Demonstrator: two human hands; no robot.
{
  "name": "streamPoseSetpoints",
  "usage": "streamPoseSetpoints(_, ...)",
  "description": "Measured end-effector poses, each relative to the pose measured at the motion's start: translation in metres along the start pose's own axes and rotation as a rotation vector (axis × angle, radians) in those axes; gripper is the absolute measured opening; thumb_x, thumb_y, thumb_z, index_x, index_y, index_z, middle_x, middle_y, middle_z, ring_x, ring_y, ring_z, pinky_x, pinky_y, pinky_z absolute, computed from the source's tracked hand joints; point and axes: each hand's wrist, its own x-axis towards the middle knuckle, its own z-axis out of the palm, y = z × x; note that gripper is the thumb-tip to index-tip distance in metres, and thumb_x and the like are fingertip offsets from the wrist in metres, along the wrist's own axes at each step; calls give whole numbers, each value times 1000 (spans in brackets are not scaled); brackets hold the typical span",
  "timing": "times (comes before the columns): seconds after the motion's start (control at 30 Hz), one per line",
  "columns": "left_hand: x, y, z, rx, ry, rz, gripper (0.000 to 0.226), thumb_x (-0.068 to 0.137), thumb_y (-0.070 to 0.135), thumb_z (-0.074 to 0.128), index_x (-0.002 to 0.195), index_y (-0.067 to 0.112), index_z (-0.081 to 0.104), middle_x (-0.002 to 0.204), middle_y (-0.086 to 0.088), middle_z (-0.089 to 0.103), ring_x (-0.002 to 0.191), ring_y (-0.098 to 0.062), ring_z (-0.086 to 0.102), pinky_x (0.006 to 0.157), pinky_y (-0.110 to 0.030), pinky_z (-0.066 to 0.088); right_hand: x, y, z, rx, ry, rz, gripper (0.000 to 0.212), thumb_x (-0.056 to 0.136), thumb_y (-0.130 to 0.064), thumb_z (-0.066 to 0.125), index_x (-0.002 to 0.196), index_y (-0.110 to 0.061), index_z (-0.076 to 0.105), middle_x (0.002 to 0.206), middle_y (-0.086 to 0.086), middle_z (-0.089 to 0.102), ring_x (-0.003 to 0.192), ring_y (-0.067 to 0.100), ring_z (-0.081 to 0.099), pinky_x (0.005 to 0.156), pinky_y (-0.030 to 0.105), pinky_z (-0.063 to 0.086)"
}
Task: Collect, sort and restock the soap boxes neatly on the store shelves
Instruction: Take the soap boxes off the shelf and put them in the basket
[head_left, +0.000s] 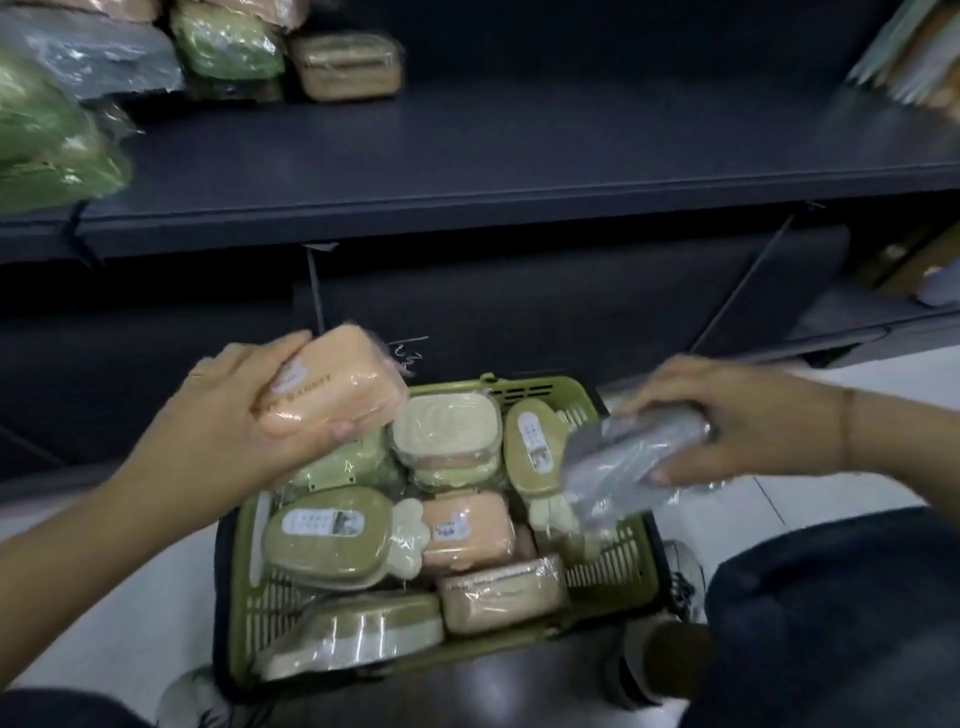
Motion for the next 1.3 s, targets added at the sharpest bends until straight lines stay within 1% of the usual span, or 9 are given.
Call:
streamPoseSetpoints(0.17, -21, 4, 34, 8, -164, -60, 108, 52, 90, 55, 146, 41, 35, 121, 14, 45, 113, -10, 38, 92, -31, 36, 17, -4, 90, -263, -439, 377, 54, 85, -67, 49, 115, -23, 59, 107, -2, 54, 95, 15, 51, 78, 29, 42)
streamPoseSetpoints(0.27, -29, -2, 47, 55, -225, -37, 109, 50, 94, 46, 146, 45, 32, 128, 17, 44, 118, -11, 40, 99, -33, 38, 33, -15, 118, -294, -374, 550, 61, 91, -68, 30, 103, -15, 60, 97, 2, 57, 91, 19, 54, 77, 31, 44)
streamPoseSetpoints(0.37, -29, -4, 51, 81, -253, -30, 111, 48, 95, 41, 147, 46, 29, 131, 17, 41, 122, -14, 42, 105, -35, 38, 47, -22, 125, -324, -303, 622, 60, 100, -55, 21, 118, -12, 58, 119, 6, 60, 108, 22, 57, 84, 33, 45)
streamPoseSetpoints(0.57, -31, -4, 62, 142, -305, -8, 113, 48, 96, 35, 149, 46, 24, 125, 17, 42, 114, -12, 44, 96, -31, 41, 53, -16, 109, -60, -281, 760, 54, 101, -45, 27, 136, -10, 49, 141, 13, 50, 104, 22, 56, 88, 32, 44)
streamPoseSetpoints(0.7, -38, 4, 78, 254, -424, 81, 118, 47, 102, 28, 150, 46, 16, 133, 18, 39, 115, -8, 38, 98, -29, 34, 53, -12, 87, -20, -170, 804, 53, 99, -43, 30, 135, -11, 51, 131, 13, 56, 88, 24, 56, 84, 33, 50)
streamPoseSetpoints(0.93, -53, 26, 117, 246, -702, 325, 93, 75, 75, 61, 150, 46, 14, 154, 23, 21, 136, -12, 27, 107, -26, 23, 58, -9, 115, 47, -303, 760, 38, 102, -18, 37, 134, -1, 50, 137, 20, 51, 117, 32, 55, 98, 37, 45)
streamPoseSetpoints(1.03, -53, 28, 133, 217, -770, 318, 96, 76, 74, 61, 152, 42, 11, 157, 16, 22, 141, -17, 24, 113, -30, 21, 63, -5, 121, 158, -310, 839, 50, 105, -32, 30, 145, -1, 35, 146, 26, 37, 114, 41, 57, 95, 43, 51)
streamPoseSetpoints(1.17, -40, 43, 150, 190, -663, 233, 94, 78, 76, 56, 153, 34, 18, 157, 9, 26, 141, -19, 26, 113, -33, 23, 66, 8, 128, 363, -488, 929, 104, 77, -84, 39, 151, -12, 24, 146, 24, 40, 114, 38, 58, 81, 40, 55)
streamPoseSetpoints(1.3, -32, 50, 158, 392, -324, 145, 106, 62, 92, 25, 148, 31, 26, 145, 6, 40, 129, -20, 38, 104, -38, 25, 65, 24, 126, 252, -564, 765, 107, 70, -74, 65, 152, -22, 19, 151, 24, 30, 107, 38, 63, 81, 41, 59)
